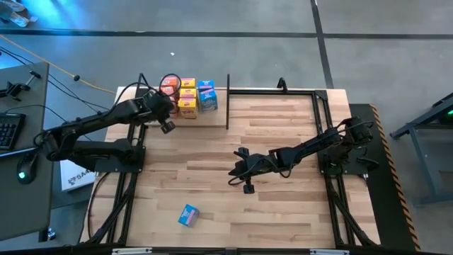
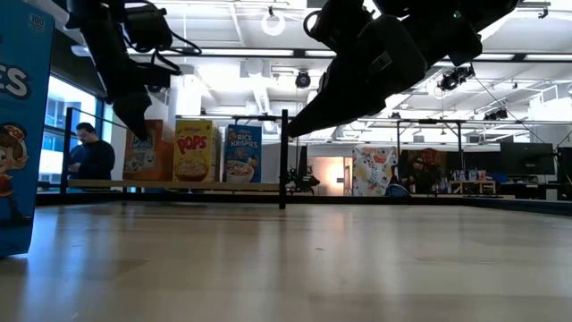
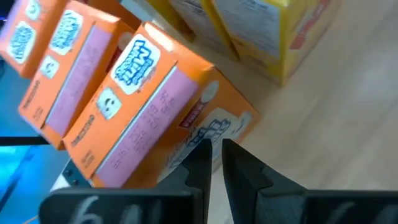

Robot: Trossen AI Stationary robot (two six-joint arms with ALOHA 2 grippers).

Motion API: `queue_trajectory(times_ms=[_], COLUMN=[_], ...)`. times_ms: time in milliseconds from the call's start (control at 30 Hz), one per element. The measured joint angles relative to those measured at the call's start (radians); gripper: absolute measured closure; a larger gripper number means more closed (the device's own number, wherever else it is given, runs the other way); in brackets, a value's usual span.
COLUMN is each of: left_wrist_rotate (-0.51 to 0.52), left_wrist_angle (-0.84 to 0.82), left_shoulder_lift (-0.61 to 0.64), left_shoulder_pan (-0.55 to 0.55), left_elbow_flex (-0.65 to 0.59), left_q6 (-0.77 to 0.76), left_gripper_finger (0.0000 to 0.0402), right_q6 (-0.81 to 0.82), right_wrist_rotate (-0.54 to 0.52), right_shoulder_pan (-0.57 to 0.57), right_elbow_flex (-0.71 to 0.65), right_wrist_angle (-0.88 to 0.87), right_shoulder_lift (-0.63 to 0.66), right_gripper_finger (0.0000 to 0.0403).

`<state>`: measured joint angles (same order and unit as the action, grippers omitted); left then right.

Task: Stack cereal on shelf
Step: Put the orange cereal box on the shelf aligned with the other orange cereal box, then put the blue cereal box on the shelf aligned with the other blue cereal box

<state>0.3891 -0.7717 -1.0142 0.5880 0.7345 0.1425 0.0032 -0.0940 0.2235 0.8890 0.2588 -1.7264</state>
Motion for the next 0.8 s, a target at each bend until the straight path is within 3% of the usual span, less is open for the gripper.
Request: queue_trajectory(times_ms=[267,433,667,800], left_wrist_rotate=[0.035,-0.013,-0.086,-0.12], left_wrist_angle=[-0.023,-0.062,-0.067,-0.058], left_shoulder_lift=[0.042,0.143,0.25,0.24], left_shoulder_pan=[0.0,-0.047,-0.258,-0.415], left_elbow_flex=[0.0,0.0,0.0,0.0], left_q6=[0.0,-0.037,-0.197,-0.294], left_gripper_finger=[0.0371,0.0371,0.0371,0.0371], right_q6=[0.0,0.019,0.086,0.112], right_wrist_rotate=[0.0,0.0,0.0,0.001], right_shoulder_pan=[0.0,0.0,0.0,0.006], right_elbow_flex=[0.0,0.0,0.0,0.0], right_wrist_angle=[0.0,0.001,0.014,0.031], right_shoulder_lift=[0.0,0.0,0.0,0.0], right_gripper_finger=[0.0402,0.0402,0.0401,0.0373])
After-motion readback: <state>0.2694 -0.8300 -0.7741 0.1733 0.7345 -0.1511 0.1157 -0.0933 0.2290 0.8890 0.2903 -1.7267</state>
